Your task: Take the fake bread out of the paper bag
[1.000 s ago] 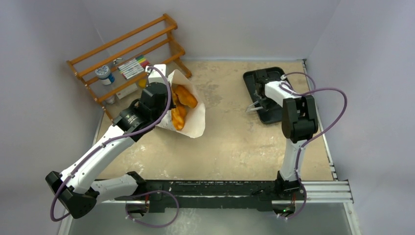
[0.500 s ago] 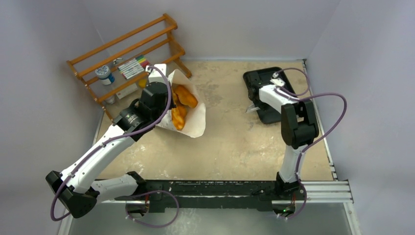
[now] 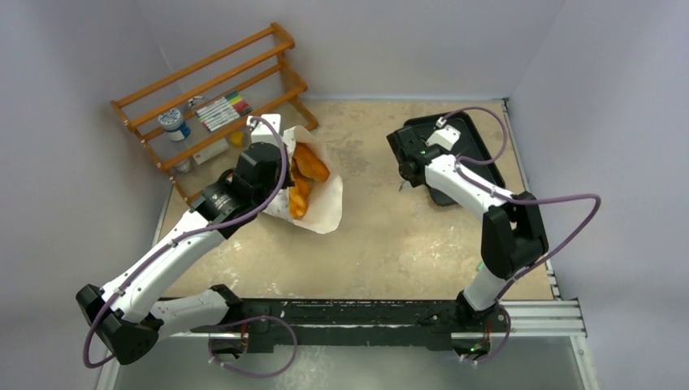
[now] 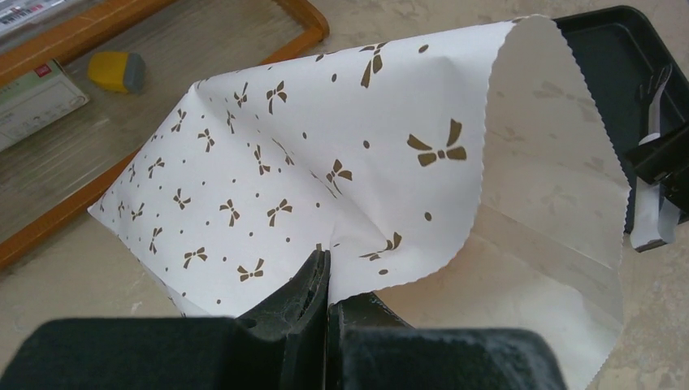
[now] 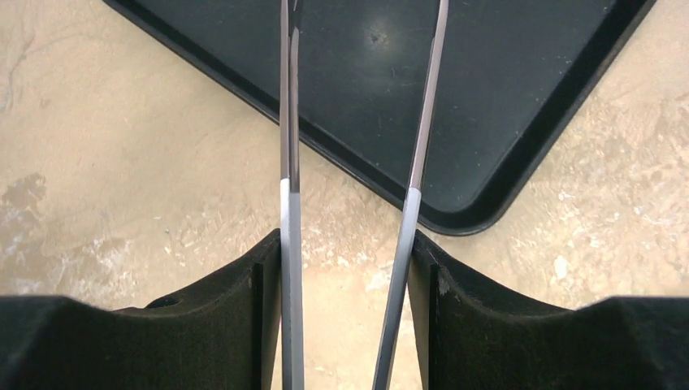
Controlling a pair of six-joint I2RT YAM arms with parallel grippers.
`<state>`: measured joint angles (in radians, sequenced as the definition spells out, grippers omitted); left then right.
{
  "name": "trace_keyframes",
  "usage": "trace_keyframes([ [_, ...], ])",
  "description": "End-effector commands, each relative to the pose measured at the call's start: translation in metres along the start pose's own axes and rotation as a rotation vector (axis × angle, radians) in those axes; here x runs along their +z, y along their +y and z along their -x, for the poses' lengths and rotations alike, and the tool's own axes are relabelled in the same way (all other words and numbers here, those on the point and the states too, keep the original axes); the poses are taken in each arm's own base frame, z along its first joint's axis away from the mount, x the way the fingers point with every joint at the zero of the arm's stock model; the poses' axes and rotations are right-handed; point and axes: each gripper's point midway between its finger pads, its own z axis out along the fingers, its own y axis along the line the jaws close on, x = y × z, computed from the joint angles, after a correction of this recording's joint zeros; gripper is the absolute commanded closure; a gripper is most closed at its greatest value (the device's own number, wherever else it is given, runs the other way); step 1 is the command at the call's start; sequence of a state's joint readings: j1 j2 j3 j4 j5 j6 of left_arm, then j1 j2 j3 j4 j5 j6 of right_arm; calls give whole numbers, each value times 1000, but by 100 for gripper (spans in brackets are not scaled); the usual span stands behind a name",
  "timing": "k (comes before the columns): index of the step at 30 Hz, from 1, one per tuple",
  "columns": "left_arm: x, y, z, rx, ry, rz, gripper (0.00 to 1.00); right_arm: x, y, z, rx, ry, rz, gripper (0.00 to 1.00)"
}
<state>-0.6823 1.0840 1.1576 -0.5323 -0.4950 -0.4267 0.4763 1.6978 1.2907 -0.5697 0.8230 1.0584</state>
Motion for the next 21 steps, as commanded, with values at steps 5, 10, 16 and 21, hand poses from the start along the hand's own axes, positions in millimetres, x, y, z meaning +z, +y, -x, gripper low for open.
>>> trace_keyframes([
  [5, -5, -8, -12, 1, -9, -28, 100, -53, -5, 0, -57, -78, 50, 46],
  [10, -3, -12, -30, 19, 16, -32, 100, -95, -11, -4, -82, -81, 120, 46],
  [16, 1, -24, -42, 46, 32, -33, 100, -148, -26, -8, -116, -67, 247, 46],
  [21, -3, -29, -40, 52, 19, -26, 100, -189, -39, -18, -173, -47, 348, 47],
])
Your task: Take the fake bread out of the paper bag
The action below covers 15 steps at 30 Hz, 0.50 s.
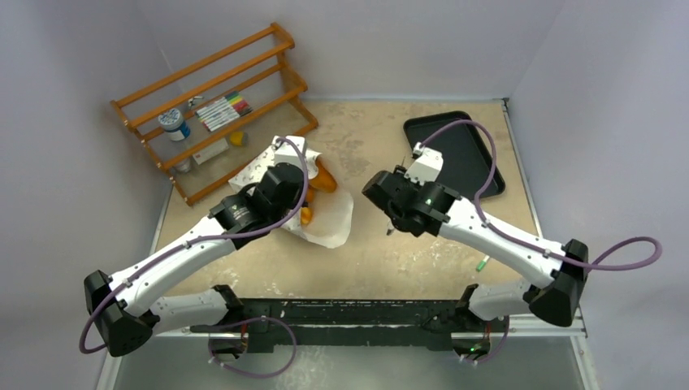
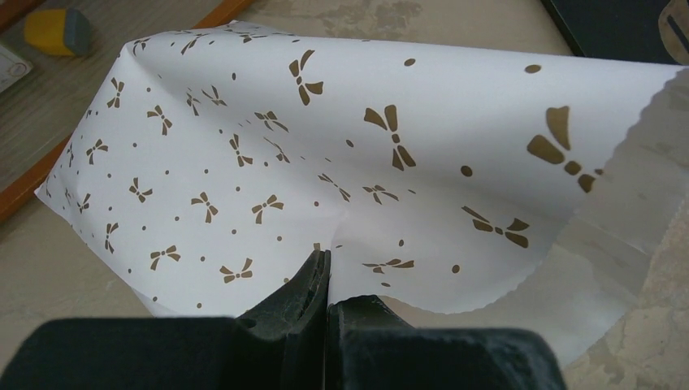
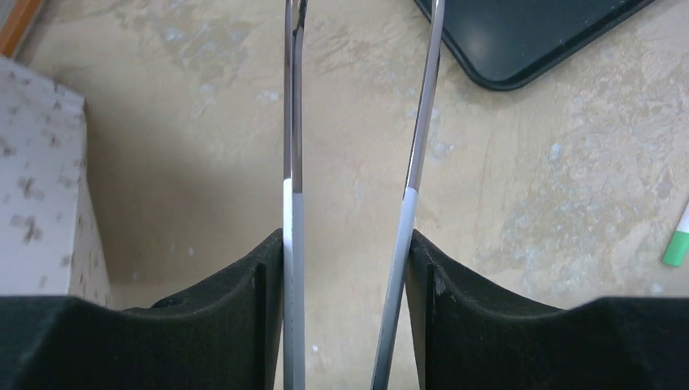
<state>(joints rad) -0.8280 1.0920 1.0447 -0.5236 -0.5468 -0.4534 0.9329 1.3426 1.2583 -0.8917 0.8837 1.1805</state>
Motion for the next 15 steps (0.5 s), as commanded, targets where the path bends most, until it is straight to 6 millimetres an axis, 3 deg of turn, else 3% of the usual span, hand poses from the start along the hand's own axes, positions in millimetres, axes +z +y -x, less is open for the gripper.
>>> trace_keyframes([
  [1, -2, -4, 19, -39, -71, 22, 100, -35, -15, 0, -52, -36, 25, 47],
  [7, -1, -7, 27, -21, -80, 46, 100, -91, -7, -2, -67, -5, 225, 50],
  [10, -1, -7, 30, -13, -83, 61, 100, -103, -3, 1, -66, -4, 275, 51],
  [15, -3, 0, 36, -2, -100, 103, 100, -128, 22, 7, -151, -59, 348, 51],
])
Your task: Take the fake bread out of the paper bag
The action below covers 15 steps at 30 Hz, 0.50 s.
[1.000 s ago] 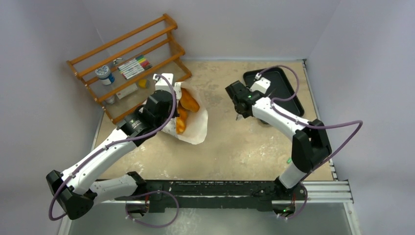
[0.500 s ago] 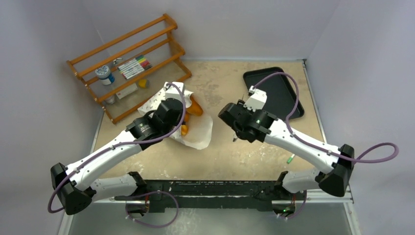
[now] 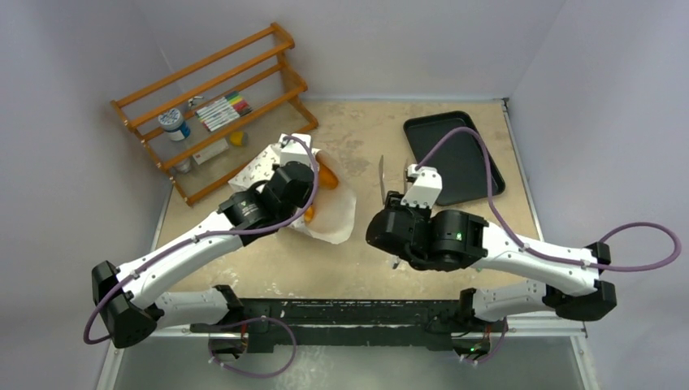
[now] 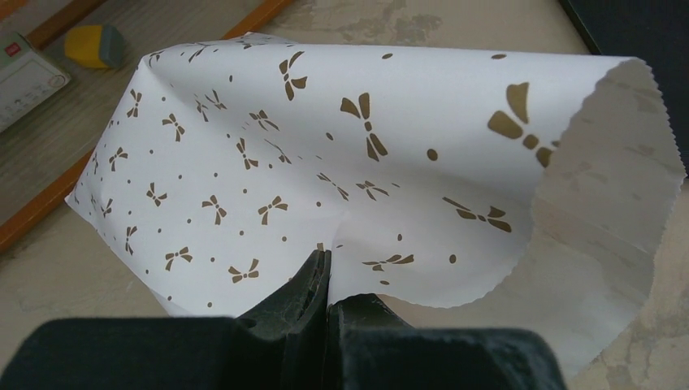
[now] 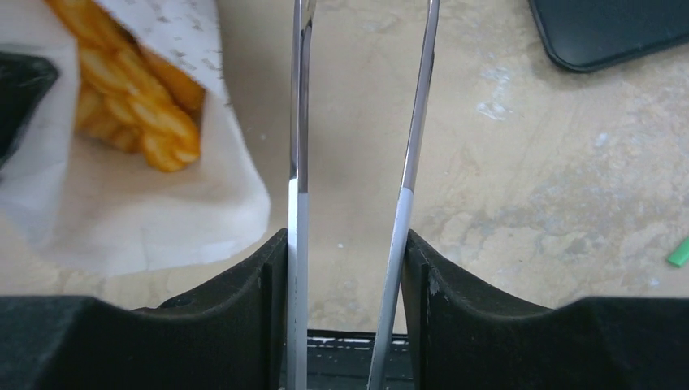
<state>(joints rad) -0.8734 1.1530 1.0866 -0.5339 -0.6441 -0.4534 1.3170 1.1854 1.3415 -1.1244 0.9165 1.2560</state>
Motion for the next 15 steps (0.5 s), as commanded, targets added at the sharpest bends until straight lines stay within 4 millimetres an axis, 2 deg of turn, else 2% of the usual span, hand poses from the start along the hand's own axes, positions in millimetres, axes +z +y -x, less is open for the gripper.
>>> trace_keyframes([
  [1, -7, 8, 34, -38, -88, 54, 100, -19, 26, 27, -46, -106, 56, 51],
  [8, -2, 10, 40, 26, -82, 97, 100, -57, 57, 37, -135, -109, 203, 50],
  [15, 2, 16, 34, 45, -69, 140, 100, -86, 61, 48, -152, -100, 314, 51],
])
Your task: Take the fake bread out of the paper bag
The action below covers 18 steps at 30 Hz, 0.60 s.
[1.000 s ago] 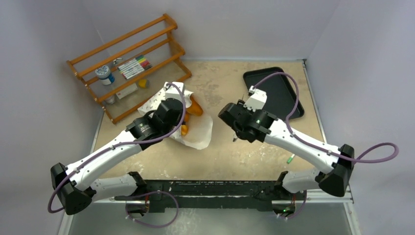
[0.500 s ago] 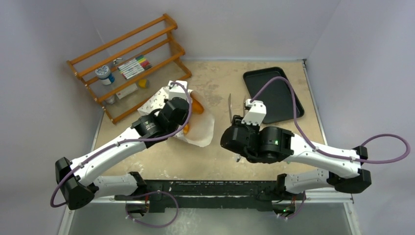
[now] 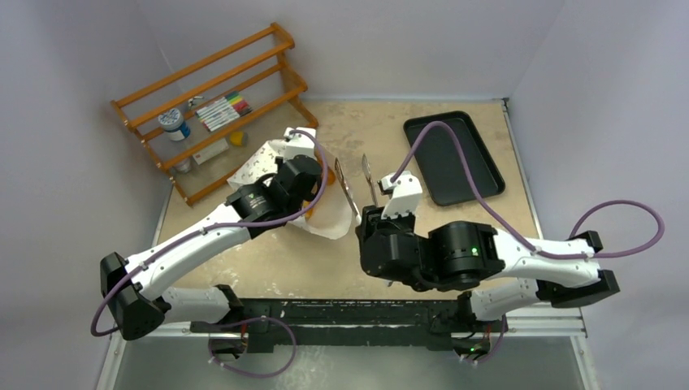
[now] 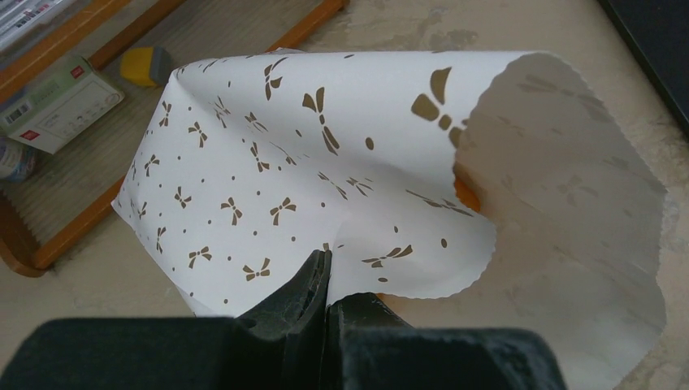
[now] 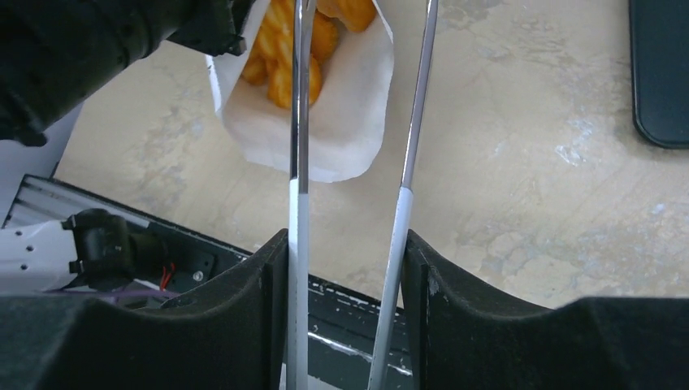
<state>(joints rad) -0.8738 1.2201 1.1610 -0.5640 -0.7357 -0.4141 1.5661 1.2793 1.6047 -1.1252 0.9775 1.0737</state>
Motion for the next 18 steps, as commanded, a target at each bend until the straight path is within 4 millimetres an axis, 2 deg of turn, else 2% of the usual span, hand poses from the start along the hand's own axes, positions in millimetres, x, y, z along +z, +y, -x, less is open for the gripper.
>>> trace_keyframes([
  [1, -3, 10, 17, -15, -48, 54, 100, -20, -11, 31, 5, -67, 37, 51],
  [8, 2, 12, 25, -29, -45, 66, 100, -31, -4, 32, -45, -69, 88, 51],
  [18, -1, 14, 35, -38, -53, 61, 100, -32, 30, 2, -159, 12, 239, 52],
])
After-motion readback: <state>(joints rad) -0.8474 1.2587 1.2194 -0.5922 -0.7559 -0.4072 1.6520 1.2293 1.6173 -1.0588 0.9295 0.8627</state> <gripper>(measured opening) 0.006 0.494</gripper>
